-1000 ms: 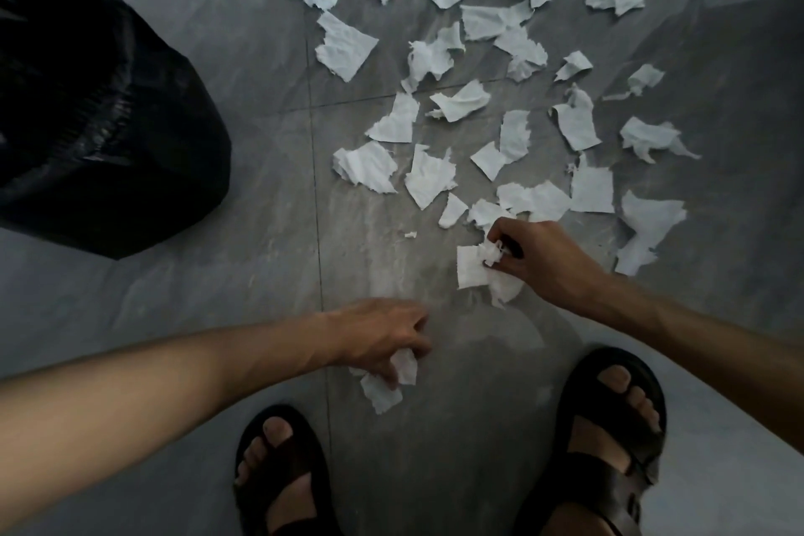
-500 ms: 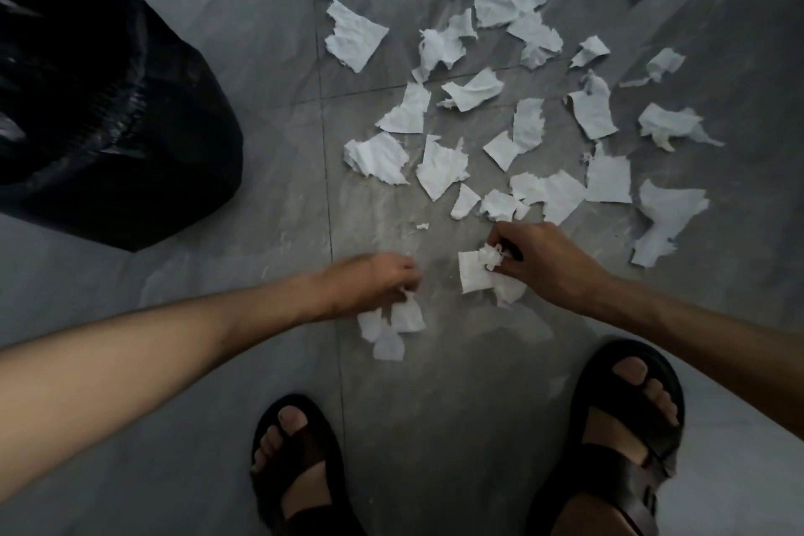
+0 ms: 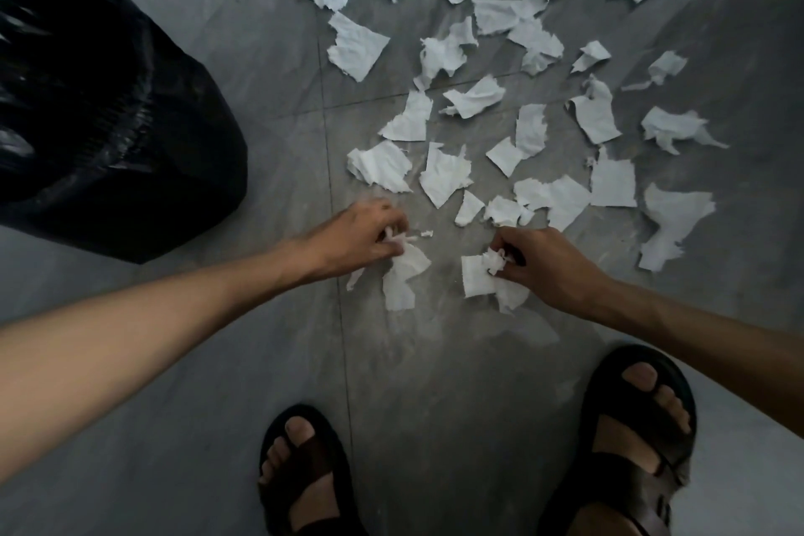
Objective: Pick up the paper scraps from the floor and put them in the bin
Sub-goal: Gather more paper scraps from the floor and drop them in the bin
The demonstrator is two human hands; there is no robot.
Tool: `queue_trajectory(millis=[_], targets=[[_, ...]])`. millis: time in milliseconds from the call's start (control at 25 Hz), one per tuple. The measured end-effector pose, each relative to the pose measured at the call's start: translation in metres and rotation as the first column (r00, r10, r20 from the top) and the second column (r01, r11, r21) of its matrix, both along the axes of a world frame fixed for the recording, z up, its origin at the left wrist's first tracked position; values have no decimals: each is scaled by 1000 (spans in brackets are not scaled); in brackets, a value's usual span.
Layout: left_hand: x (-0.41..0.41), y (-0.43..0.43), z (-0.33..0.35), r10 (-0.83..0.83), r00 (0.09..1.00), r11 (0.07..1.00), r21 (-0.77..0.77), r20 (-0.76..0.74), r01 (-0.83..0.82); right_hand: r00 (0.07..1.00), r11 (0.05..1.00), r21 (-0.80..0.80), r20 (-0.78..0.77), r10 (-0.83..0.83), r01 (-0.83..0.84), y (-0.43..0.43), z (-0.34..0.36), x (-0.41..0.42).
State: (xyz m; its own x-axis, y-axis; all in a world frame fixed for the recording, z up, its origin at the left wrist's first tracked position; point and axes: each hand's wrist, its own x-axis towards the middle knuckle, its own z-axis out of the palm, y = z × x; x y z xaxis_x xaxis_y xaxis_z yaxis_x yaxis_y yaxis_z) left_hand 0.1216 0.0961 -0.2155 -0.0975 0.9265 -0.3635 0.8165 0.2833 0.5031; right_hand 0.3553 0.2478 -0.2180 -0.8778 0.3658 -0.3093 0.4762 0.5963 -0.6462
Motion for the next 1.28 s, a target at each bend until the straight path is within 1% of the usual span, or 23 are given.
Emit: queue_trajectory(millis=[80,240,360,440,520,600,680,760,840,960,1120,1200,1280], targets=[[7,-5,-7,-19,1000,998,-62,-1,19,1000,1000,2,4,9,-9,-1,0,-1],[21,-18,-21,-203,975,971,-144,-93,189,1000,1000,-11,4,8,-8,-1,2,-1],[25,-24,-27,-183,973,979,-112,-142,168,1000,1000,-6,9,11,-11,-2,2,-1],[28,-26,-29,-204,973,977,-85,-108,195,1000,1000,-2,5,10,-10,-3,2,-2],[29,-27,-26,-224,973,971,-97,-54,219,1000,1000,1,0,13,-13,-3,2,-4],[27,-24,-20,-259,963,964,-92,-77,251,1000,1000,-16,-2,-1,1,-2,4,-7],[17,-12,-3,-239,965,970,-71,-105,233,999,998,-44,-14,-43,42,-1,6,-16],[-2,8,28,-168,975,985,8,-142,171,993,991,-69,-11,-117,116,0,11,-29],[-26,25,70,-73,982,992,90,-176,90,981,971,-146,-16,-196,191,0,20,-49],[-62,38,139,115,979,961,267,-168,-67,964,934,-261,-39,-262,243,1,40,-85],[-114,17,220,372,914,830,499,-162,-250,948,880,-419,-115,-296,224,-1,78,-153],[-145,-8,236,533,835,729,576,-139,-370,939,869,-455,-168,-299,195,-7,100,-194],[-170,-33,232,672,732,636,591,-109,-496,929,868,-470,-223,-295,163,-14,122,-235]])
